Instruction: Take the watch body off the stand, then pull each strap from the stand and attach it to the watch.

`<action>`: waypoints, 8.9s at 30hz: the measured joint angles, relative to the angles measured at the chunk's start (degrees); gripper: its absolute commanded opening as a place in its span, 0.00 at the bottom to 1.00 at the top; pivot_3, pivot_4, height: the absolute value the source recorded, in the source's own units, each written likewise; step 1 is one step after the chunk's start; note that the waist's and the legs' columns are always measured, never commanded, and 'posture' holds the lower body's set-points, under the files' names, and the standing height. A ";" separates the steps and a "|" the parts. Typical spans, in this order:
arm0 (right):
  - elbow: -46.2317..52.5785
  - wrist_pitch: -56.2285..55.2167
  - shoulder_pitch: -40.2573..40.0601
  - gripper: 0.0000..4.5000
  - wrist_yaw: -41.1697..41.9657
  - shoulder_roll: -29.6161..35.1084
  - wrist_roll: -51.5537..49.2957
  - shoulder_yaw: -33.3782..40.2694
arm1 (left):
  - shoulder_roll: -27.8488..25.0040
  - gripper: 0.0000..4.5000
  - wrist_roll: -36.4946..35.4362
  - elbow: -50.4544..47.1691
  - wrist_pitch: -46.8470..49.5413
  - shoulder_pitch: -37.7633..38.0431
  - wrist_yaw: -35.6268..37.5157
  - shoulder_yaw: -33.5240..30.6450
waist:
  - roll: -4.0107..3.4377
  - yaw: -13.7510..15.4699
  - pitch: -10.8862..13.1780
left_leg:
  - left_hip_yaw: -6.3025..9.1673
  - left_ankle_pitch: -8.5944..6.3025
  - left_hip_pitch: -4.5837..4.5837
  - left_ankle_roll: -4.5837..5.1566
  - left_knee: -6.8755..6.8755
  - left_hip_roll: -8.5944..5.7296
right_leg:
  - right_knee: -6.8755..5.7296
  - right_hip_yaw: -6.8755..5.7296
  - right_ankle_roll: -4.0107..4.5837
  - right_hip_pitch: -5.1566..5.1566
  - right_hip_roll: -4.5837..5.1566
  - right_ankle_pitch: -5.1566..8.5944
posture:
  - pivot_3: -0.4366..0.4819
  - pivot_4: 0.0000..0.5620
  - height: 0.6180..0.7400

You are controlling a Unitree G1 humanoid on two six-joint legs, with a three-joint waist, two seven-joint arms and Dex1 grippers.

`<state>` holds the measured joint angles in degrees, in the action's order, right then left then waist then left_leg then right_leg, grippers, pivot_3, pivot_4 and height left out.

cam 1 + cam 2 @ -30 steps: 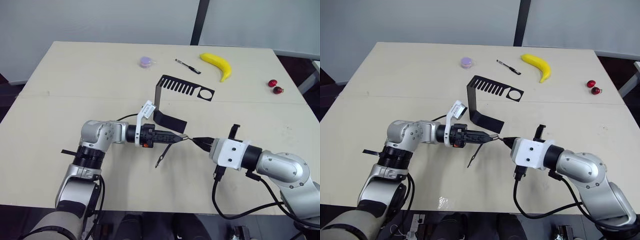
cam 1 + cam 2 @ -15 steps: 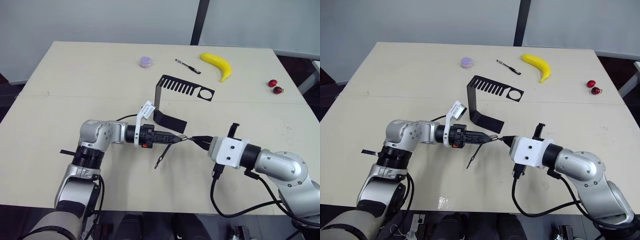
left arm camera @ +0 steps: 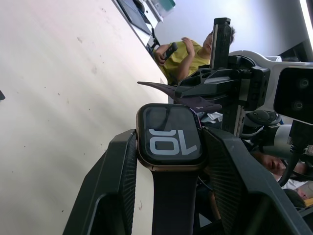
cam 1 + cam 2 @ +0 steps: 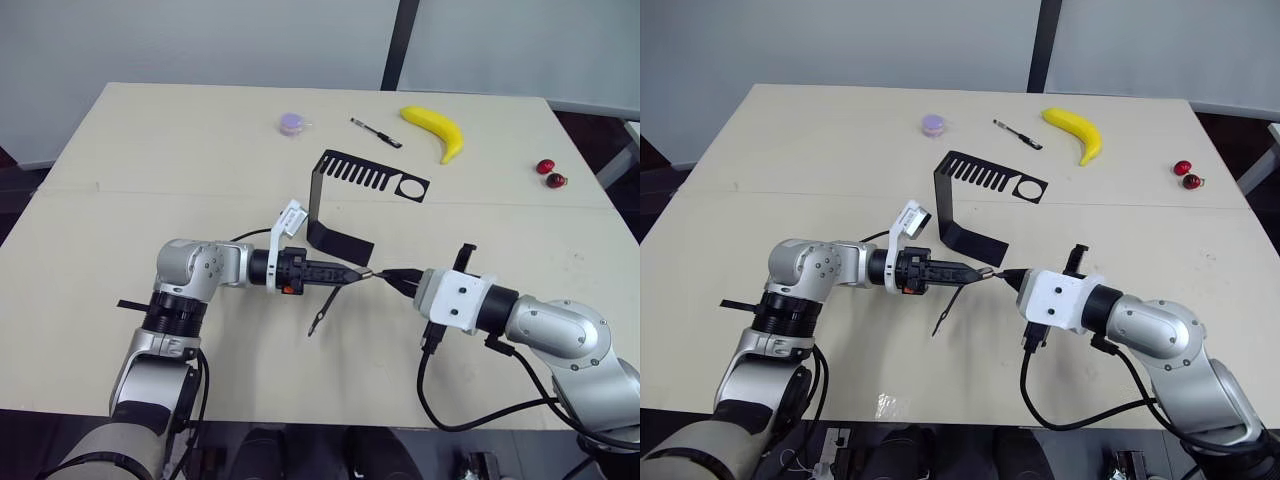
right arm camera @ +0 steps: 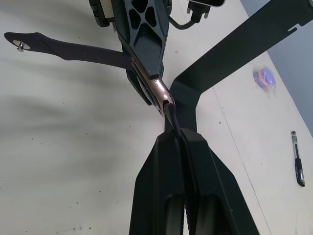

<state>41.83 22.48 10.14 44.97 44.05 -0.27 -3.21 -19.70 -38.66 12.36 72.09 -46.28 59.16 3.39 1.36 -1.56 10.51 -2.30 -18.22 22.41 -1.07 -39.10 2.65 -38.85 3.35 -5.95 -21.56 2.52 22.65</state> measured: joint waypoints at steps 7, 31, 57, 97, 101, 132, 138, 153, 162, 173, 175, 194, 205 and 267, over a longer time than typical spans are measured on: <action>-0.28 0.22 0.10 0.00 0.00 -0.04 -0.16 0.00 | 0.19 0.35 0.00 -0.50 0.50 0.00 -0.76 -0.16 | 0.00 -0.01 0.00 | 0.00 0.00 0.00 0.00 0.00 0.00 | 0.00 0.00 0.00 0.00 0.00 0.00 | 0.48 0.27 1.00; -0.24 4.20 0.43 0.00 -1.27 -1.85 0.06 0.01 | 1.97 0.35 -0.03 -0.74 0.20 0.81 -2.02 -1.16 | 0.00 0.01 0.00 | 0.00 0.00 0.00 0.00 0.00 0.00 | 0.00 0.00 0.00 0.00 0.00 0.00 | 0.48 0.27 1.00; 0.53 8.63 1.67 0.00 -1.57 -2.15 0.53 0.42 | 4.15 0.35 -0.11 -1.10 -0.17 0.80 -3.93 -1.90 | 0.00 0.01 0.00 | 0.00 0.00 0.00 0.00 0.01 0.00 | 0.00 0.00 0.00 0.00 0.00 0.00 | 0.48 0.27 1.00; 2.12 18.48 2.74 0.00 -3.32 -3.22 -1.17 1.61 | 8.14 0.35 -0.11 -2.99 -3.37 2.24 -11.10 -2.87 | 0.00 -0.01 0.00 | 0.00 0.00 0.00 0.00 0.02 -0.01 | 0.03 0.01 0.00 0.00 0.01 0.00 | 0.48 0.27 1.00; 2.12 18.78 2.78 0.00 -3.42 -3.22 -1.13 1.53 | 8.30 0.35 -0.11 -3.18 -3.26 2.24 -11.63 -2.87 | 0.00 0.00 0.00 | 0.00 0.00 0.00 0.00 0.02 -0.01 | 0.03 0.01 0.00 0.00 0.01 0.00 | 0.48 0.27 1.00; 1.91 20.24 4.15 0.00 -4.14 -3.38 0.04 1.43 | 10.87 0.35 -0.11 -4.87 -2.69 2.23 -15.54 -4.70 | 0.00 0.01 0.00 | 0.00 0.00 0.00 -0.01 0.03 -0.02 | 0.09 0.01 0.00 0.00 0.01 0.00 | 0.48 0.27 1.00; 1.45 20.42 4.15 0.00 -4.54 -3.37 0.11 1.41 | 11.76 0.35 -0.12 -5.22 -2.23 2.23 -15.56 -4.75 | 0.00 -0.02 0.00 | 0.00 0.00 0.00 -0.01 0.04 -0.01 | 0.10 0.01 0.00 0.00 0.00 0.00 | 0.48 0.27 1.00; 1.30 20.23 4.13 0.00 -4.61 -3.30 0.12 0.93 | 12.33 0.35 -0.13 -5.26 -2.85 1.54 -15.44 -4.84 | 0.00 0.01 0.00 | 0.00 0.00 0.00 -0.01 0.04 -0.02 | 0.18 0.01 0.00 0.00 0.01 0.00 | 0.48 0.27 1.00; 1.30 20.10 4.14 0.00 -4.61 -2.86 0.75 0.89 | 12.78 0.35 -0.12 -4.89 -3.87 1.54 -15.80 -4.59 | 0.00 0.00 0.00 | 0.00 0.00 0.00 -0.01 0.04 -0.02 | 0.19 0.02 0.00 0.00 0.01 0.00 | 0.48 0.27 1.00; 1.33 18.48 3.66 0.00 -4.58 -2.05 0.43 0.90 | 8.93 0.35 -0.13 -3.04 -4.59 0.20 -12.01 -2.48 | 0.00 -0.01 0.00 | 0.00 0.01 0.00 -0.01 0.06 -0.02 | 0.20 0.01 0.00 0.00 0.01 0.00 | 0.48 0.27 1.00; 1.33 17.75 3.38 0.00 -4.57 -2.02 0.11 0.90 | 8.62 0.35 -0.14 -3.04 -4.77 0.21 -11.54 -2.31 | 0.00 0.00 0.00 | 0.00 0.01 0.00 -0.01 0.06 -0.02 | 0.20 0.02 0.00 0.00 0.01 0.00 | 0.48 0.27 1.00; 0.83 14.94 3.09 0.00 -4.58 -1.43 0.63 0.90 | 8.27 0.35 -0.23 -3.04 -5.30 0.20 -11.00 -2.30 | 0.00 0.01 0.00 | 0.00 0.01 0.00 -0.01 0.06 -0.02 | 0.19 0.02 0.00 0.00 0.01 0.00 | 0.48 0.27 1.00; 0.84 14.85 2.77 0.00 -4.58 -1.43 0.65 0.90 | 8.18 0.35 -0.21 -2.76 -5.31 0.20 -10.85 -2.09 | 0.00 0.00 0.00 | 0.00 0.01 0.00 -0.01 0.06 -0.02 | 0.19 0.02 0.00 0.00 0.01 0.00 | 0.48 0.27 1.00; 7.61 13.43 -13.87 1.00 7.82 4.70 -31.23 22.14 | -12.70 0.35 30.77 -15.09 -82.59 10.52 7.90 15.03 | 0.00 0.15 0.00 | -0.01 -0.02 -0.03 0.04 0.08 0.01 | 0.51 0.04 0.00 0.15 0.00 0.00 | 0.48 0.27 1.00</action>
<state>49.44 35.92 -3.73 52.79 48.74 -31.50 18.94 -32.40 -7.89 -2.73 -10.51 -35.76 67.06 18.42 1.36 -1.42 10.51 -2.31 -18.24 22.39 -1.03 -39.02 2.65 -38.34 3.38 -5.95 -21.42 2.51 22.65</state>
